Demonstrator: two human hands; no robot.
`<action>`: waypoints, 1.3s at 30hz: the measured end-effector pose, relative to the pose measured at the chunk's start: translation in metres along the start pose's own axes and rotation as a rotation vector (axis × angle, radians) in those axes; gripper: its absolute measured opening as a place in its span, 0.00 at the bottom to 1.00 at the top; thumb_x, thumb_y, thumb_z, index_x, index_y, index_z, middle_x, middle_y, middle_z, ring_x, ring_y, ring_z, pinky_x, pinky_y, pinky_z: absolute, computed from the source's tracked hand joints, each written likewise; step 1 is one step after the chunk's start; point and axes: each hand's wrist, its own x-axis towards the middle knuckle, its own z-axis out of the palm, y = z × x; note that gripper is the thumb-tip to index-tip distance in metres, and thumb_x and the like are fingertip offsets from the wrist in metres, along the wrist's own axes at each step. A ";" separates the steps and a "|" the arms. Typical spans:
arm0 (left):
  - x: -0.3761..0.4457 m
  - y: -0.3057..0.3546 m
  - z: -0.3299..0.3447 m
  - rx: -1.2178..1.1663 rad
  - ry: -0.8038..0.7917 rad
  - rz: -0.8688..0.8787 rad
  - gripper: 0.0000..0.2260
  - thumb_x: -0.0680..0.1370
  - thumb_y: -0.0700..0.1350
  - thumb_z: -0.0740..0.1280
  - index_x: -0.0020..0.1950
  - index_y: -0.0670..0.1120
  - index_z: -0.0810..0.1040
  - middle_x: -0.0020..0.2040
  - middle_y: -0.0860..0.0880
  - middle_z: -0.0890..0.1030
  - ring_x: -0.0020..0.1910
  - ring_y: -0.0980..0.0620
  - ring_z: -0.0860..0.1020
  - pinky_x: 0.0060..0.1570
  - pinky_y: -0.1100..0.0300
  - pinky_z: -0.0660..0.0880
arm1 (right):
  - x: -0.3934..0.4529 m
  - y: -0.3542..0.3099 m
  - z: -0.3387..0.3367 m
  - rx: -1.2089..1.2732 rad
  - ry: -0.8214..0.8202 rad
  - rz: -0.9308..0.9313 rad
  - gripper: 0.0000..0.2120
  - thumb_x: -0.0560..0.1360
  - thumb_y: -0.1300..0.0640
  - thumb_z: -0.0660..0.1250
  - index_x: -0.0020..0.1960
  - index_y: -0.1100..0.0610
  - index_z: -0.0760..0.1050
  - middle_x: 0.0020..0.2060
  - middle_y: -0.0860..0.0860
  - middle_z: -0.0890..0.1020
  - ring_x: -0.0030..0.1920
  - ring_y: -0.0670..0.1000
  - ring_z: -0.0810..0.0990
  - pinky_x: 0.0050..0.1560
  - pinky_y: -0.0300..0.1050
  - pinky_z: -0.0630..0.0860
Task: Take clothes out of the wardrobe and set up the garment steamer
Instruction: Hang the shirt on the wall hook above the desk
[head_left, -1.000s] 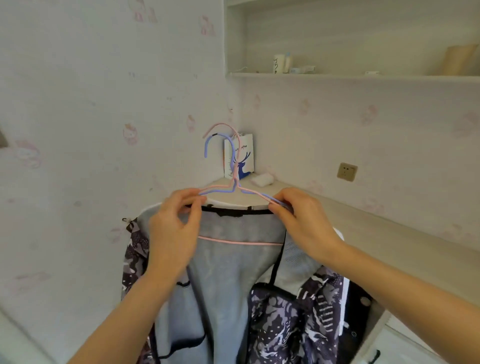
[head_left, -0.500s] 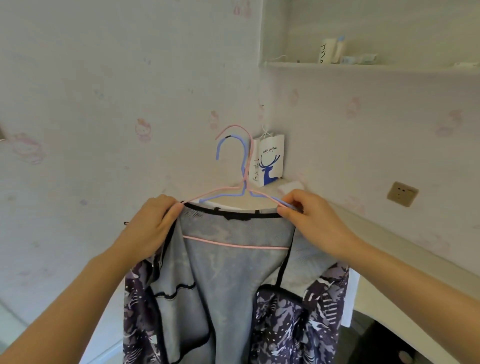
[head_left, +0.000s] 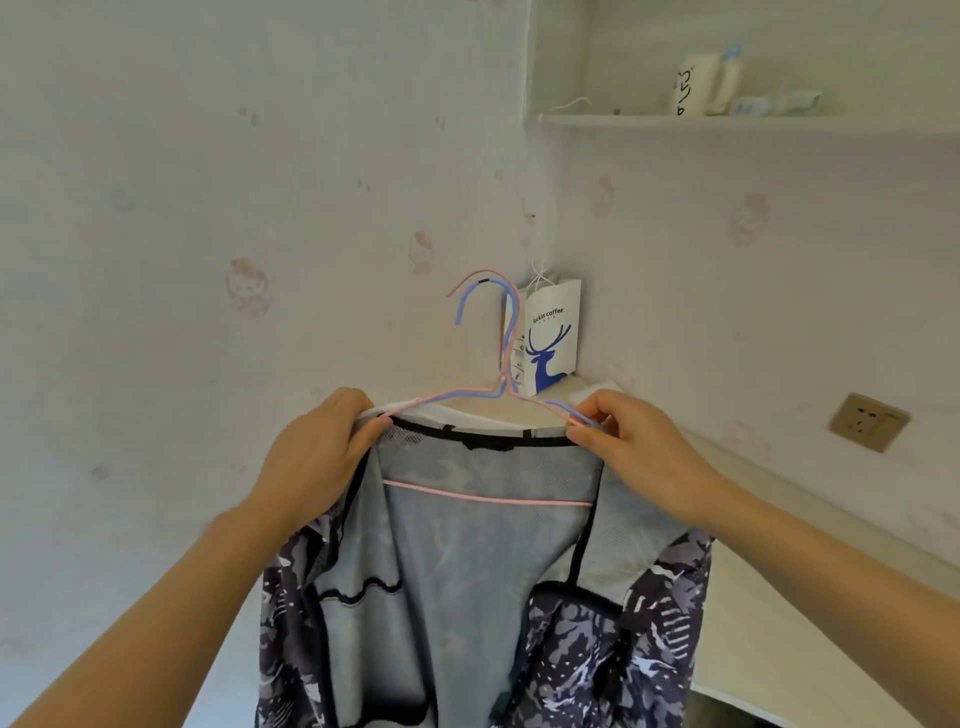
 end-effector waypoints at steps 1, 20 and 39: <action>0.010 -0.003 0.004 0.029 -0.006 -0.018 0.14 0.80 0.58 0.55 0.44 0.49 0.69 0.37 0.52 0.73 0.35 0.47 0.73 0.36 0.52 0.70 | 0.011 0.002 0.003 -0.008 0.012 0.001 0.09 0.76 0.56 0.67 0.39 0.46 0.73 0.33 0.44 0.75 0.31 0.38 0.71 0.36 0.29 0.67; 0.126 -0.081 0.093 -0.230 -0.035 -0.081 0.12 0.80 0.53 0.60 0.43 0.46 0.71 0.34 0.48 0.77 0.34 0.48 0.75 0.36 0.51 0.71 | 0.104 0.113 0.055 -0.527 0.014 -0.058 0.26 0.76 0.46 0.65 0.71 0.52 0.64 0.60 0.50 0.74 0.54 0.54 0.76 0.49 0.50 0.75; 0.272 -0.107 0.238 -0.316 -0.195 -0.254 0.10 0.79 0.51 0.64 0.41 0.48 0.76 0.37 0.50 0.79 0.40 0.48 0.76 0.39 0.55 0.71 | 0.263 0.261 0.064 -0.683 -0.088 0.031 0.21 0.78 0.62 0.61 0.69 0.50 0.67 0.54 0.52 0.76 0.48 0.59 0.79 0.38 0.50 0.75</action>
